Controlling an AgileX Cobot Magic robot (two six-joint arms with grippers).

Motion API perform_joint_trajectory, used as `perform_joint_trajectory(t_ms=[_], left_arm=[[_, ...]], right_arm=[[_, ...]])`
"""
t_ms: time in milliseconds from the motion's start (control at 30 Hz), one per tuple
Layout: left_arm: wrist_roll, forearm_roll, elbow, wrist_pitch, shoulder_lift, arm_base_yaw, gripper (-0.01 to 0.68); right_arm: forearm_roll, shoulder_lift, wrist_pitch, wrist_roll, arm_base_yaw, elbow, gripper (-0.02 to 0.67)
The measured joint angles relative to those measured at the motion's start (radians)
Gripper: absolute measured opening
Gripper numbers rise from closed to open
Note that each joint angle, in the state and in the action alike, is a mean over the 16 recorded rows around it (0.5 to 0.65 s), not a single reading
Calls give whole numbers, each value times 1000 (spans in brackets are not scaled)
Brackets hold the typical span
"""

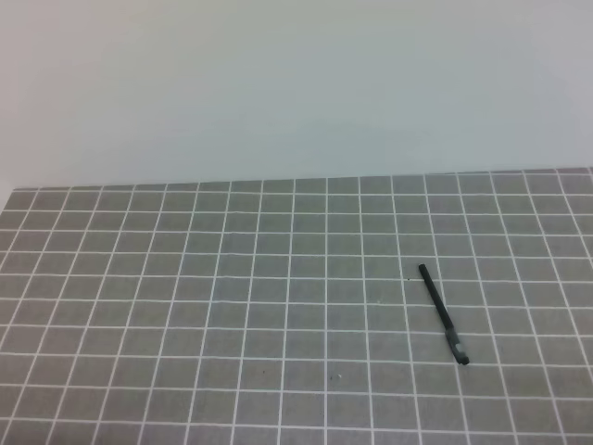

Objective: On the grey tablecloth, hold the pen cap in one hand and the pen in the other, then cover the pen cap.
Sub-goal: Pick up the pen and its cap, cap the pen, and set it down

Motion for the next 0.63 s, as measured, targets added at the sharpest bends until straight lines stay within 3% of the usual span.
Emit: perform_joint_trajectory(t_ms=[633], left_arm=[[0,0,0,0,1,0,-1]], right_arm=[[0,0,0,0,0,0,-1]])
